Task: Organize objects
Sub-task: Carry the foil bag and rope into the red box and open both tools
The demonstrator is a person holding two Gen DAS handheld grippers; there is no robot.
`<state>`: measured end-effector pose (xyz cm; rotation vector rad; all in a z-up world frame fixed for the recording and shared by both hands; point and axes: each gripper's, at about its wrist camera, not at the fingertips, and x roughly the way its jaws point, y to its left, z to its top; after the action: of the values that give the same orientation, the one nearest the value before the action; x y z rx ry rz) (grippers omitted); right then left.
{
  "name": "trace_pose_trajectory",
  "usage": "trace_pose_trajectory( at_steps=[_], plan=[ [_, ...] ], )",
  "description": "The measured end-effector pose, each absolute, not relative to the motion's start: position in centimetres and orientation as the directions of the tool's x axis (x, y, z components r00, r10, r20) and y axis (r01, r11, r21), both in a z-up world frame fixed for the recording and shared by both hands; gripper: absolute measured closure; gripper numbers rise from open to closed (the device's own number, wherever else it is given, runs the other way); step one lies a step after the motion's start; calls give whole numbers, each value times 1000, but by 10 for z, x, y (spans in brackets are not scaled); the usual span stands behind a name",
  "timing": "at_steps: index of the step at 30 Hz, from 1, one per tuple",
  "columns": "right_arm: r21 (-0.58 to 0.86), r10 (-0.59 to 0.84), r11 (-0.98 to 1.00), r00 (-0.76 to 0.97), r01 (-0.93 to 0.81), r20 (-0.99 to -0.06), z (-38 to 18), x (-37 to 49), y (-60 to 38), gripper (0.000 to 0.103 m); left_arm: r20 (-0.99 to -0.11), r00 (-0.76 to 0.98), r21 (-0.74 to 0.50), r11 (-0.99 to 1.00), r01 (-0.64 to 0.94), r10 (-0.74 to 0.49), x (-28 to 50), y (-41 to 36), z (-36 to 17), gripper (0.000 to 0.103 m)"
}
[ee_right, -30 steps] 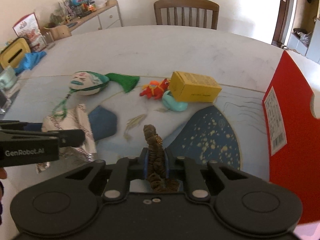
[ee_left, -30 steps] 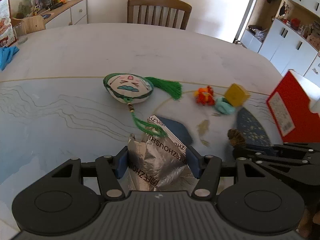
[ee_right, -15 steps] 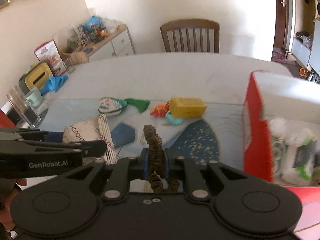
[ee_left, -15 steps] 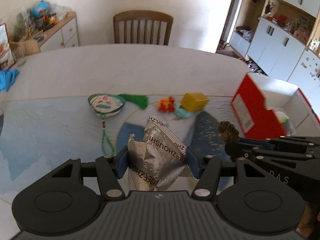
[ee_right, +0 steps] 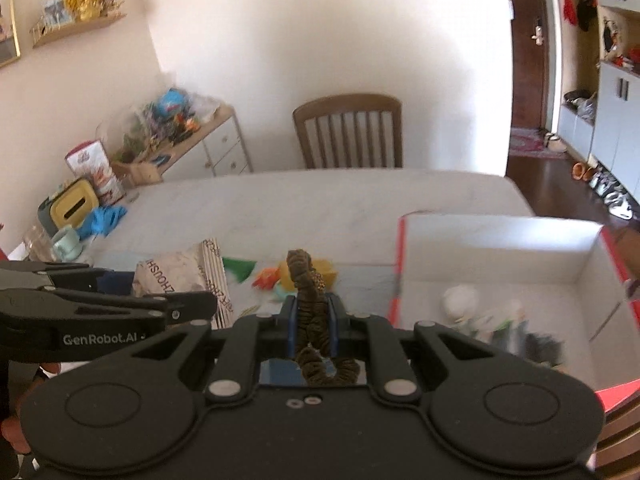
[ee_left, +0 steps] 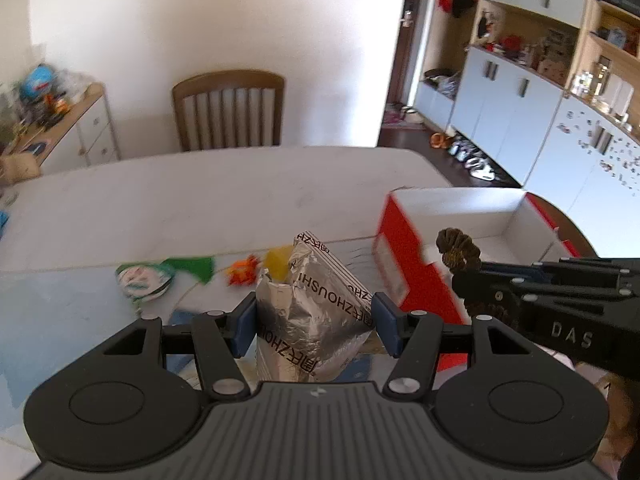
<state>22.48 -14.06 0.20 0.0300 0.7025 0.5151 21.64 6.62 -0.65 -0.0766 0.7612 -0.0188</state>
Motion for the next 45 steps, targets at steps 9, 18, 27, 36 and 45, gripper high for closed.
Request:
trace_pose_trajectory(
  at_steps=[9, 18, 27, 36, 45],
  plan=[
    [161, 410, 904, 702, -395, -582, 13, 228, -200, 89, -686, 721, -77, 995, 65, -100, 239, 13, 3, 44],
    [140, 322, 943, 719, -303, -616, 1, 251, -265, 89, -703, 690, -79, 983, 168, -175, 270, -47, -10, 44],
    [111, 271, 957, 691, -267, -670, -31, 279, -301, 89, -737, 649, -49, 972, 228, -189, 314, -100, -39, 44],
    [70, 258, 951, 650, -301, -715, -61, 310, -296, 89, -764, 627, -28, 979, 201, -150, 361, -114, -59, 44],
    [40, 232, 948, 600, -315, -765, -86, 339, -292, 89, -801, 580, -38, 980, 197, -148, 404, -120, -81, 44]
  ],
)
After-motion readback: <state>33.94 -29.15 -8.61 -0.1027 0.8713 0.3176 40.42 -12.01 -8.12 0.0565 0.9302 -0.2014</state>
